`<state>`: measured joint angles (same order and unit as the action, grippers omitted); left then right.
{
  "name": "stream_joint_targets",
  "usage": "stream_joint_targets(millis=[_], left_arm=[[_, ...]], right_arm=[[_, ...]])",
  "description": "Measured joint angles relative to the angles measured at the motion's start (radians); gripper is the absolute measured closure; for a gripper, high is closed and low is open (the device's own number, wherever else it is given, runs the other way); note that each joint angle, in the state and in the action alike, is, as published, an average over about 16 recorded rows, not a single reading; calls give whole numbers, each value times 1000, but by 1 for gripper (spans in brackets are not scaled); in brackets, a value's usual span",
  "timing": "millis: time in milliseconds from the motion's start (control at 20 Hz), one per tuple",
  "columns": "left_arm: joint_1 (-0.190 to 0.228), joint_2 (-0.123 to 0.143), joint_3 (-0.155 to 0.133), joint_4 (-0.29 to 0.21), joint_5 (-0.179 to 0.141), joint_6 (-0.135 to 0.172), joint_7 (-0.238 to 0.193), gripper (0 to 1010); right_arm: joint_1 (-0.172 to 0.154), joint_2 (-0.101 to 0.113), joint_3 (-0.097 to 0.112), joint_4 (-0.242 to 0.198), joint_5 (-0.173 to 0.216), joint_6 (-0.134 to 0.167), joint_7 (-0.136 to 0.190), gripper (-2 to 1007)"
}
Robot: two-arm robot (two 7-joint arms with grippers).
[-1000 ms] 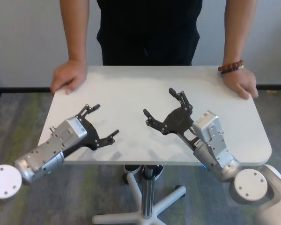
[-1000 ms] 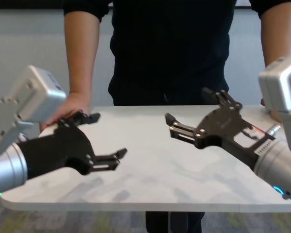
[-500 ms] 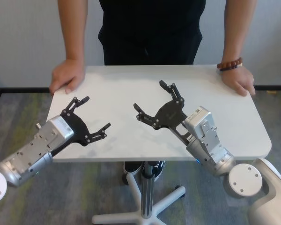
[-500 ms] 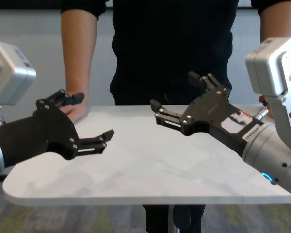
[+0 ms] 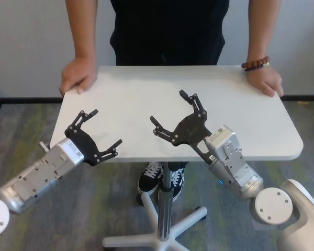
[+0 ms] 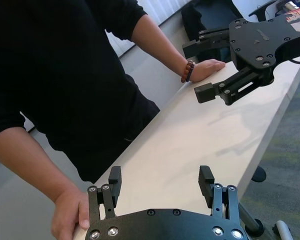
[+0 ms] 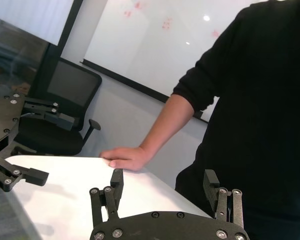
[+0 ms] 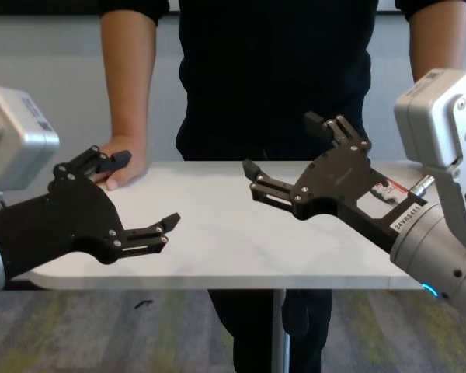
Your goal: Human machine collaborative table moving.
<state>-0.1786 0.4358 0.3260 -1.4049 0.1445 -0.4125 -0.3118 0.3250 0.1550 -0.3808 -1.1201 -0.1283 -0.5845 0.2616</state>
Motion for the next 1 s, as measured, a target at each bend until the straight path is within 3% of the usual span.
stream_joint_targets(millis=[300,1000], left_arm=[[3,-4,-1,6,13,-10,8,10],[-1,-3,2,6,1,-5,-2,10]], right_arm=[[-4,1,2,0,-12,-5,-7,4],[-2,2,0,0,-1,1,2,4]])
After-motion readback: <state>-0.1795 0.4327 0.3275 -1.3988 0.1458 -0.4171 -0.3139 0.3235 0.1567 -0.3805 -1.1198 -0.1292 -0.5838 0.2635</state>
